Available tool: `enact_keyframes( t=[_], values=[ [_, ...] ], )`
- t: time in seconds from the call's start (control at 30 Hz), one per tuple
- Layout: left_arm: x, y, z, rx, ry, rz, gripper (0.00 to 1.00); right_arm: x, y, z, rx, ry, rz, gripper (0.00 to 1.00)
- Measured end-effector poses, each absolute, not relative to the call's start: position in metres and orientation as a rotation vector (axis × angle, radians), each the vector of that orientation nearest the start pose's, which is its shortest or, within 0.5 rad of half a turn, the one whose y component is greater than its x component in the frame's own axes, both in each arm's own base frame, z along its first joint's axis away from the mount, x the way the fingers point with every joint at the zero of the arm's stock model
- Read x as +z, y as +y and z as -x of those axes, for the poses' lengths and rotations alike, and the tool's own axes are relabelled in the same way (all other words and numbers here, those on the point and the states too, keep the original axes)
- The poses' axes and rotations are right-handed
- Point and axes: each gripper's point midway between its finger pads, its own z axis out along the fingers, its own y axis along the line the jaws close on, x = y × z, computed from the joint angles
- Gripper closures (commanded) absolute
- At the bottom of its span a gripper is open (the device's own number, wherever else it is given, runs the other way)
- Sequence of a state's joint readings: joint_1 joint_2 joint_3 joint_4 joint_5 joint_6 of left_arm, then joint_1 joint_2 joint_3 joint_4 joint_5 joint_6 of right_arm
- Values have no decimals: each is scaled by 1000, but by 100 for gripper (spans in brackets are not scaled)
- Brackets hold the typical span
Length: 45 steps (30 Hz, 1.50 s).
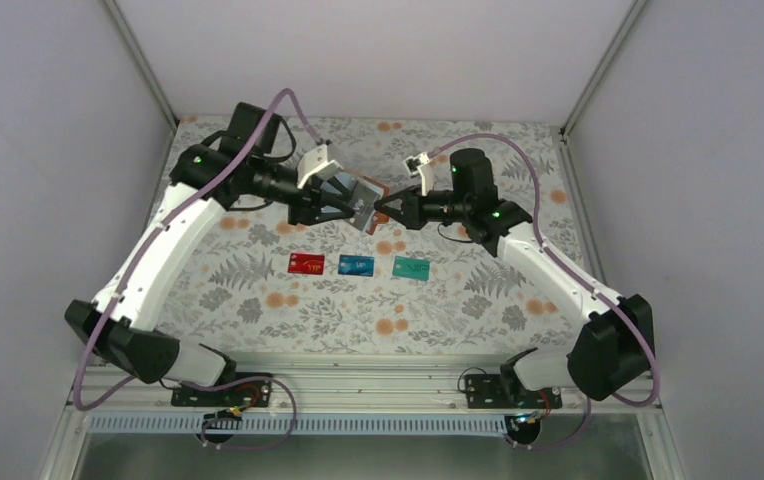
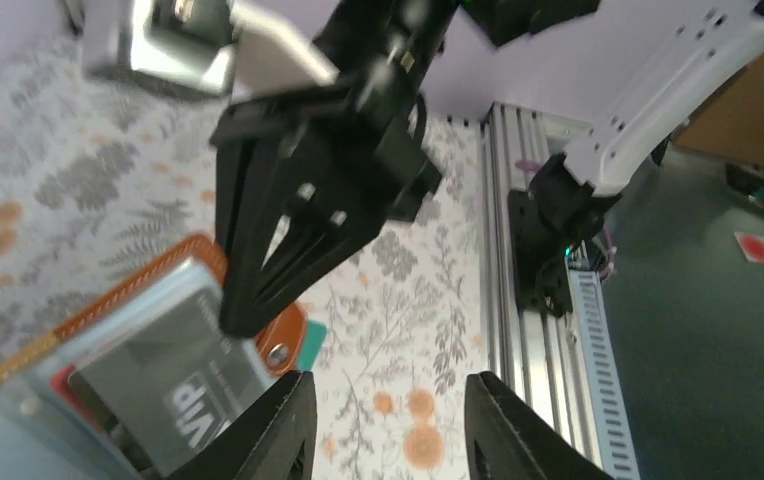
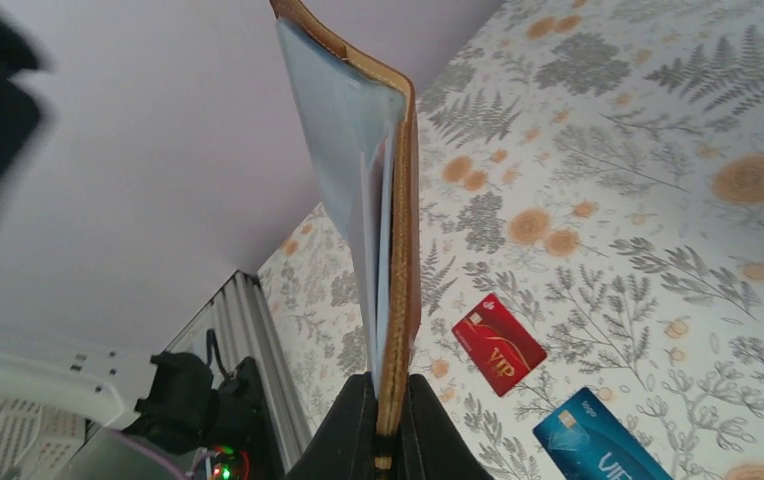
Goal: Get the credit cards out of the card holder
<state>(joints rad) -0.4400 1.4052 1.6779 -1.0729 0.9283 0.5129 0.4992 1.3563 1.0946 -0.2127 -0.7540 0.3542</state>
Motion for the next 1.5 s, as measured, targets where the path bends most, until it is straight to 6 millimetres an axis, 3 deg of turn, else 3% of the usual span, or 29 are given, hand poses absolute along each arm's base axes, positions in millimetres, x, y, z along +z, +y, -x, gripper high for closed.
enact_keyframes(
  t=[0.13,0.37,0.87,1.2,1.3,1.4,1.5],
  values=[
    [340,-262,-241,-1052,1806,-1369,68,288,295,-276,1322,1972,759,96],
    [330,-261,-243,-1057,1833,-1363,77,320,296,-247,1372,1793,927,96],
    [336,-257,-239,-1040,1815,-1362,76,327,296,-233,1379,1689,1048,96],
    [338,-259,-235,-1040,1785,-1389,66,329,296,-227,1367,1632,1105,96],
    [341,-260,-230,-1071,1765,-1397,56,330,296,-224,1375,1611,1128,96],
    [349,-261,-224,-1104,1731,-1418,51,331,296,-221,1378,1591,1149,96],
    [375,-258,-220,-1106,1648,-1431,52,334,296,-218,1380,1564,1177,96]
  ],
)
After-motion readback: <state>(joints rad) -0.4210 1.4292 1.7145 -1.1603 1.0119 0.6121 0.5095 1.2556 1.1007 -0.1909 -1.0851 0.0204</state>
